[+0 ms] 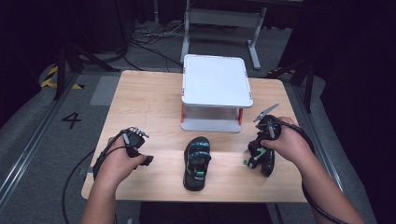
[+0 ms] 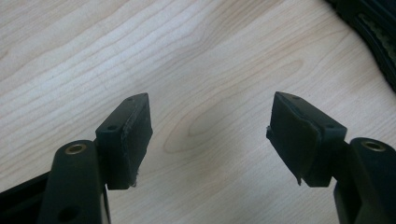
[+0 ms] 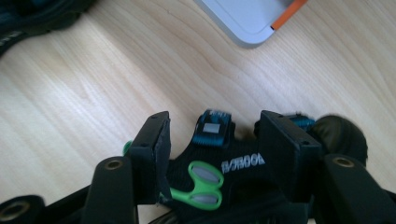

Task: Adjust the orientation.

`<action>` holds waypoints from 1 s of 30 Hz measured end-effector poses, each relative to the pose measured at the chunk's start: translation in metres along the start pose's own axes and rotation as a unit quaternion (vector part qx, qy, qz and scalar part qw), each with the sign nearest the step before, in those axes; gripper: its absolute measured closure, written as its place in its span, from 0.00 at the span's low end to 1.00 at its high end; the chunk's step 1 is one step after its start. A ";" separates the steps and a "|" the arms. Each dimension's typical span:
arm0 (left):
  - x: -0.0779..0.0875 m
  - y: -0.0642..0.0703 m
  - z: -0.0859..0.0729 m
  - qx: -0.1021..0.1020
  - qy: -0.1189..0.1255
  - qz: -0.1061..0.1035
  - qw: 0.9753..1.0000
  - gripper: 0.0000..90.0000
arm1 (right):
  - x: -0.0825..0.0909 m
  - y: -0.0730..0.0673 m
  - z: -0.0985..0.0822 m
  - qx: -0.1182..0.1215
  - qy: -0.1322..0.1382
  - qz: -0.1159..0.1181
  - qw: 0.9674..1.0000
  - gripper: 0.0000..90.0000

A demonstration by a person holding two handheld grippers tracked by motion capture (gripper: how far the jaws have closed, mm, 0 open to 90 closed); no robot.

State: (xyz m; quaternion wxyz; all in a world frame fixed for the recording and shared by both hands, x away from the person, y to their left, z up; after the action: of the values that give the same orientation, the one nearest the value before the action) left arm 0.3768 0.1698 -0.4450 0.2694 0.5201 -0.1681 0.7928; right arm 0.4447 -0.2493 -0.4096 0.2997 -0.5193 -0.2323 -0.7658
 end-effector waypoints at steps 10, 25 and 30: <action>0.007 -0.003 -0.021 0.020 -0.002 0.008 1.000 0.34 | -0.039 -0.002 0.015 0.022 -0.086 -0.013 0.996 0.53; 0.006 -0.001 -0.018 0.011 0.005 0.003 1.000 0.34 | -0.059 -0.001 0.008 0.032 -0.176 -0.030 0.983 0.71; 0.005 -0.002 -0.017 0.012 0.006 0.004 1.000 0.35 | -0.045 0.001 0.007 0.030 -0.167 -0.040 0.985 0.73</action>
State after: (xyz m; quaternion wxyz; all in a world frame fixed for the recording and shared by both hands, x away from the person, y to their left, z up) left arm 0.3637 0.1815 -0.4468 0.2611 0.5175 -0.1594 0.7991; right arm 0.4627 -0.2354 -0.4495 0.2416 -0.6213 -0.3224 -0.6721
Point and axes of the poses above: each handheld gripper's, and its own axes: x roughly backward along the jaws, z roughly out of its top, y roughly to its right, the point moved 4 cm from there along -x, roughly forward along the jaws, and after that the axes turned 3 degrees about -x, right-handed, at the moved point
